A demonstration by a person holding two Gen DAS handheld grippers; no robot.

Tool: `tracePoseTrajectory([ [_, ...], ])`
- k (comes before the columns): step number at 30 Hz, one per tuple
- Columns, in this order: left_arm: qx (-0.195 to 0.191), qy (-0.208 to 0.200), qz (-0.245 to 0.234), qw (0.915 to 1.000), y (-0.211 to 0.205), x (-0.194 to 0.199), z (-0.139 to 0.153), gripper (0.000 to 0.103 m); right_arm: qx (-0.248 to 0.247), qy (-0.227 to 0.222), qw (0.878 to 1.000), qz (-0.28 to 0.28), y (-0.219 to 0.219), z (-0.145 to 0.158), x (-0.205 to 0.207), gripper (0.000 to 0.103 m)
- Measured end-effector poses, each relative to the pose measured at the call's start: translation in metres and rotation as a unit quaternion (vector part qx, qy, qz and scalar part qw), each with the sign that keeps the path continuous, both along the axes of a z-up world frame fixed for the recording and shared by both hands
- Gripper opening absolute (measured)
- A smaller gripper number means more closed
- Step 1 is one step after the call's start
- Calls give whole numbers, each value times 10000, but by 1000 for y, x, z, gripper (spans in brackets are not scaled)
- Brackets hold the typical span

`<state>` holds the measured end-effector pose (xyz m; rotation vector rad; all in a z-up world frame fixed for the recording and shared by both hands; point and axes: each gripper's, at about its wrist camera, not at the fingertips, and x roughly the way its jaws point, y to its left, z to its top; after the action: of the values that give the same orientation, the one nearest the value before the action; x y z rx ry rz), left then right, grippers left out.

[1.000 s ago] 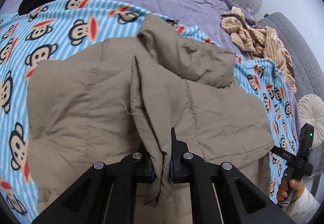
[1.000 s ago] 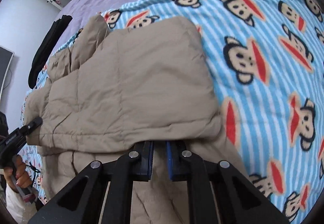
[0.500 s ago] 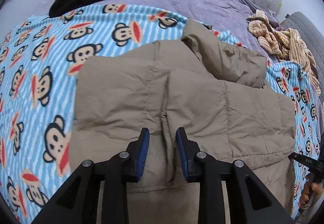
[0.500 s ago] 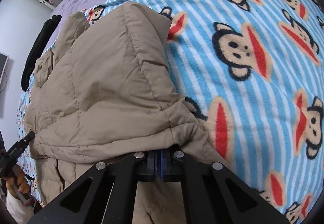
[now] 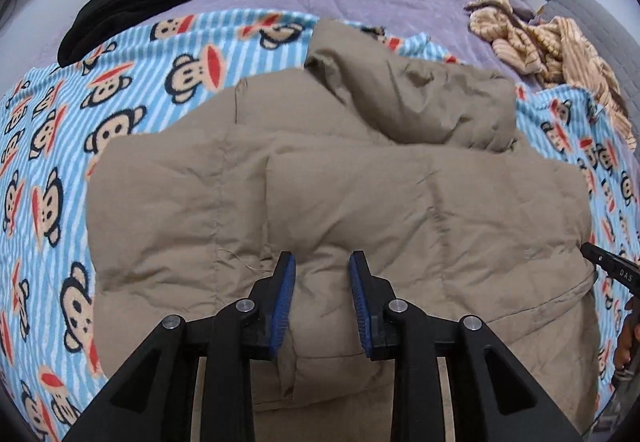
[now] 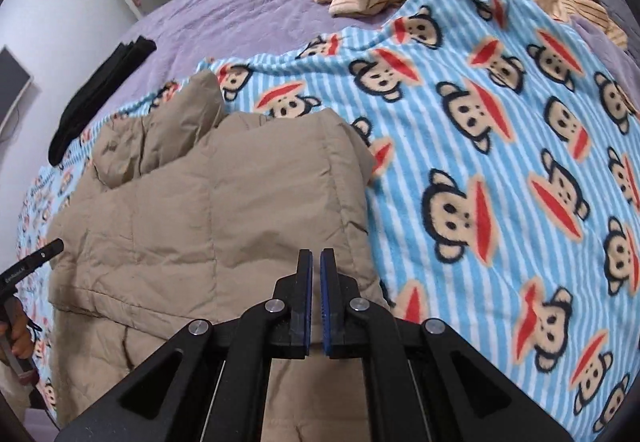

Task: Fold large clothes
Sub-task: 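Fold the held side over the back toward the center, then open the left tool, then grasp the jacket hem with both tools and lift it toward the collar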

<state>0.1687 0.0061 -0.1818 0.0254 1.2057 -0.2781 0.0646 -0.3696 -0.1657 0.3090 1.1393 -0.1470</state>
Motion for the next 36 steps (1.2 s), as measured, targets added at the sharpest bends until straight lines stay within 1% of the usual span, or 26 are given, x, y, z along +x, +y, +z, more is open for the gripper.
tracePoseTrajectory([
  [2, -35, -9, -99, 9999, -2, -7, -11, 30, -173, 413, 9989, 106, 2, -28, 7, 4],
  [3, -31, -41, -156, 9999, -4, -9, -14, 30, -218, 545, 9982, 120, -1, -41, 7, 4],
  [6, 116, -90, -256, 9996, -10, -10, -18, 30, -149, 510, 9985, 139, -13, -58, 8, 3],
  [9, 182, -43, -177, 9997, -10, -8, -11, 30, -61, 558, 9984, 101, -16, -58, 9, 3],
  [12, 218, -128, -56, 9997, -4, -11, 2, 30, -109, 643, 9979, -1, -11, -47, 7, 5],
  [16, 319, -188, 29, 9993, 6, -14, 11, 30, 131, 520, 9985, -77, -8, -30, -6, 7],
  [17, 351, -188, 35, 9992, 7, -15, 12, 30, 206, 497, 9985, -110, -7, -27, -9, 14],
  [18, 384, -194, 42, 9991, 8, -16, 13, 30, 284, 463, 9984, -143, -6, -24, -13, 31],
  [19, 410, -204, 45, 9989, 9, -17, 14, 30, 368, 424, 9983, -169, -5, -22, -16, 43],
  [20, 431, -219, 44, 9988, 10, -19, 15, 30, 468, 382, 9980, -187, -3, -20, -19, 69],
  [21, 433, -227, 38, 9988, 11, -20, 16, 30, 488, 368, 9979, -213, -1, -18, -21, 80],
  [22, 420, -223, 27, 9989, 11, -22, 17, 39, 468, 360, 9980, -223, 1, -16, -23, 80],
  [23, 419, -207, 17, 9989, 12, -25, 18, 56, 481, 368, 9980, -206, 4, -14, -24, 80],
  [24, 448, -232, 51, 9987, 12, -27, 19, 96, 528, 384, 9977, -199, 6, -13, -25, 80],
  [25, 499, -349, 109, 9981, 12, -32, 23, 103, 573, 396, 9974, -205, 8, -13, -27, 80],
  [26, 521, -454, 94, 9976, 12, -35, 27, 103, 613, 417, 9970, -215, 10, -12, -28, 80],
  [27, 540, -431, 36, 9976, 10, -37, 28, 103, 643, 433, 9967, -228, 11, -12, -30, 80],
  [31, 554, -257, 59, 9981, 9, -46, 32, 103, 746, 433, 9959, -288, 16, -7, -42, 80],
  [36, 736, -181, 83, 9971, 6, -62, 43, 103, 958, 437, 9937, -377, 20, 0, -60, 82],
])
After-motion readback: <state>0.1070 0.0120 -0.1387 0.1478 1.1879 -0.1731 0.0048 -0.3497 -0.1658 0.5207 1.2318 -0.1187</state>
